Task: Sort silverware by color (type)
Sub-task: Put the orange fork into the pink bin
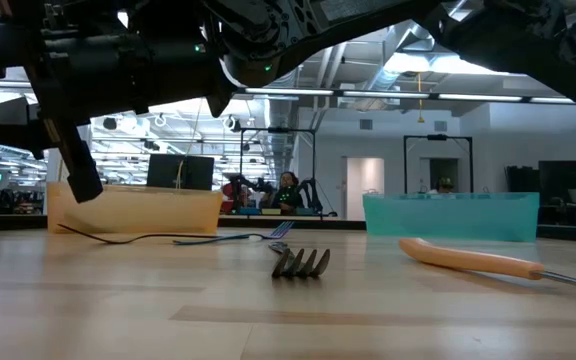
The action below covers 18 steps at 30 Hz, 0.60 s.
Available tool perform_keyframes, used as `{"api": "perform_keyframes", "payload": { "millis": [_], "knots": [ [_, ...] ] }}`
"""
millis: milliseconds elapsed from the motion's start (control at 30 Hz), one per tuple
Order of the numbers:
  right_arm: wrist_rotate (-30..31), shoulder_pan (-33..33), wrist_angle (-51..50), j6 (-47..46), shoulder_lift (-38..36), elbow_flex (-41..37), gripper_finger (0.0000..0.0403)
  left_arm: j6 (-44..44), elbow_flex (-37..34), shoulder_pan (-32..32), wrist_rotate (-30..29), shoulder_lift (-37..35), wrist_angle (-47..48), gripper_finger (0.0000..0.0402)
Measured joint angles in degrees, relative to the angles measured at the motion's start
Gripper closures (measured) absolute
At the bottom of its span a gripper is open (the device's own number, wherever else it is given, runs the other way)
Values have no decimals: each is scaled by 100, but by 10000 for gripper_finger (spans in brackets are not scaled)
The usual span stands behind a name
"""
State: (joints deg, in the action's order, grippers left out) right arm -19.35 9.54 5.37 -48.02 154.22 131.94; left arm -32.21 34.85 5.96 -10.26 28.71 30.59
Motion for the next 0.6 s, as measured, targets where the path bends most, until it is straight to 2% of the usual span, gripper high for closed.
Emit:
{"api": "perform_keyframes", "payload": {
  "millis": [333,600],
  "knots": [
    [34,0,15,126,1,0,292,2,0,0,-9,0,2,235],
    [301,-3,17,150,-1,0,271,4,0,0,-26,0,0,235]
  ]
}}
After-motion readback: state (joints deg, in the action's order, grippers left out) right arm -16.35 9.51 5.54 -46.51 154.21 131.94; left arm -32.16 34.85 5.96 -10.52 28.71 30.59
